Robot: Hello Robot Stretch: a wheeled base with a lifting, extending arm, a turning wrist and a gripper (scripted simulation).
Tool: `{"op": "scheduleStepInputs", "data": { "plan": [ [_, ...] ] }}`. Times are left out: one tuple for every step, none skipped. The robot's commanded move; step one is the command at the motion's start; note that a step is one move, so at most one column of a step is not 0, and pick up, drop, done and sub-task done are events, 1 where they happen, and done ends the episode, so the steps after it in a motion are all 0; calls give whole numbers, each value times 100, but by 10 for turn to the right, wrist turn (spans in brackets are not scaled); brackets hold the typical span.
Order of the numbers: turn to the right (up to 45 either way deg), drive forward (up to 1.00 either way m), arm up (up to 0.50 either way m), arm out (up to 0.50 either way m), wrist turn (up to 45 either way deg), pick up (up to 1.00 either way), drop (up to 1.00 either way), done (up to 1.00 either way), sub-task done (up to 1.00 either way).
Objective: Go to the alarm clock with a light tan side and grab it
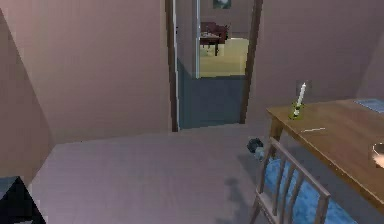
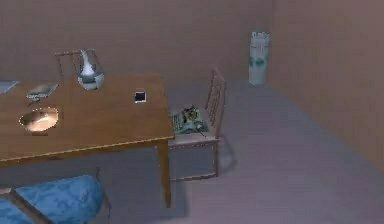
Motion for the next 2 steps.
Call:
{"op": "scheduleStepInputs", "data": {
  "plan": [
    [0,90,0,0,0,0,0,0,0],
    [30,0,0,0,0,0,0,0,0]
  ]
}}
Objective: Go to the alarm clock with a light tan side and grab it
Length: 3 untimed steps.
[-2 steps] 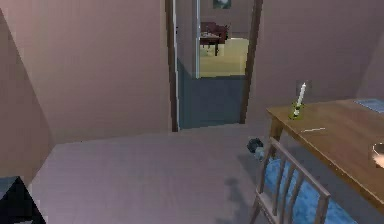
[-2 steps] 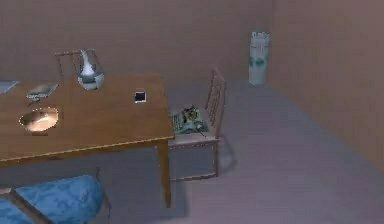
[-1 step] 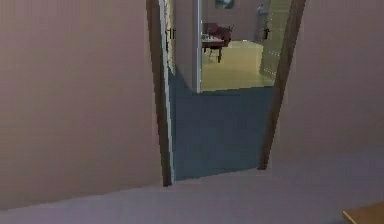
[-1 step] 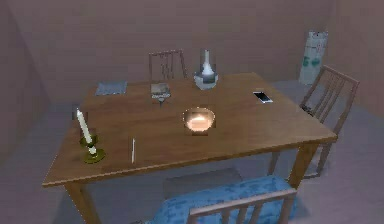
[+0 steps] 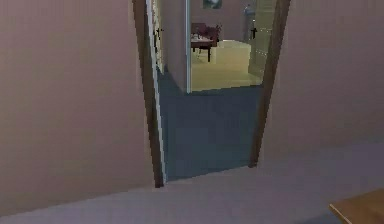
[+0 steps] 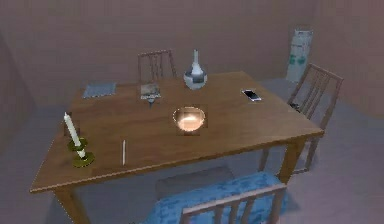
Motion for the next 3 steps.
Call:
{"op": "scheduleStepInputs", "data": {
  "plan": [
    [0,100,0,0,0,0,0,0,0],
    [0,40,0,0,0,0,0,0,0],
    [150,0,0,0,0,0,0,0,0]
  ]
}}
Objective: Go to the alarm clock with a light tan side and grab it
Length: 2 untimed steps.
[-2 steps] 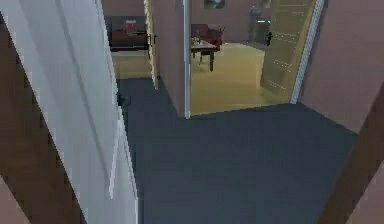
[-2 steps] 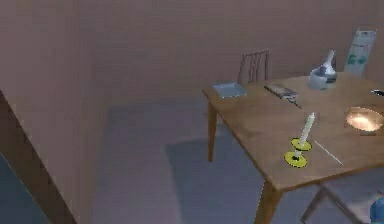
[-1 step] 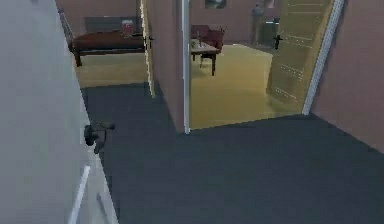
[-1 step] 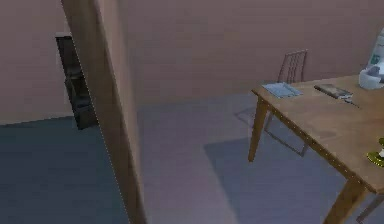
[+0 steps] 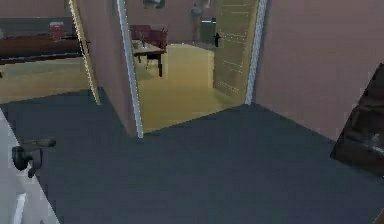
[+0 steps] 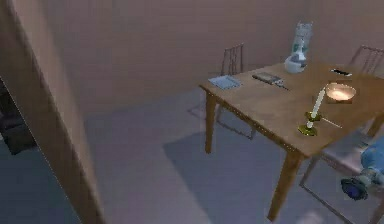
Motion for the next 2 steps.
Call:
{"op": "scheduleStepInputs", "data": {
  "plan": [
    [0,55,0,0,0,0,0,0,0],
    [-240,0,0,0,0,0,0,0,0]
  ]
}}
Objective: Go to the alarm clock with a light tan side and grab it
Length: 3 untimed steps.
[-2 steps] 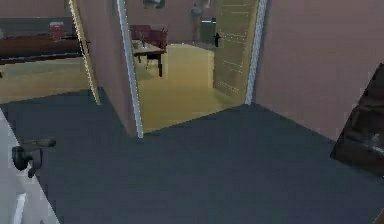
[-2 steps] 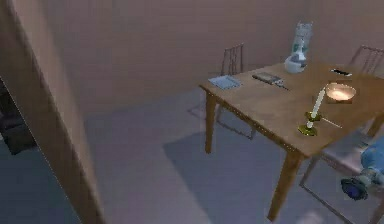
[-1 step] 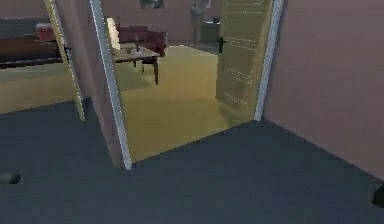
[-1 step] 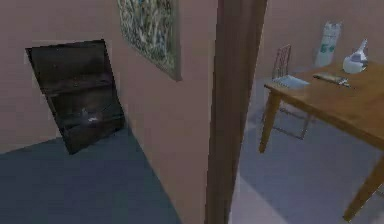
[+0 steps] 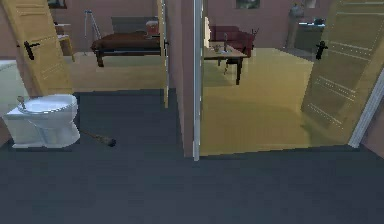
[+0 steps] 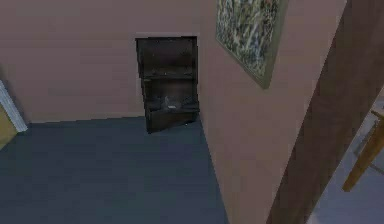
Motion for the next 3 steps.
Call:
{"op": "scheduleStepInputs", "data": {
  "plan": [
    [0,45,0,0,0,0,0,0,0],
    [-360,0,0,0,0,0,0,0,0],
    [0,100,0,0,0,0,0,0,0]
  ]
}}
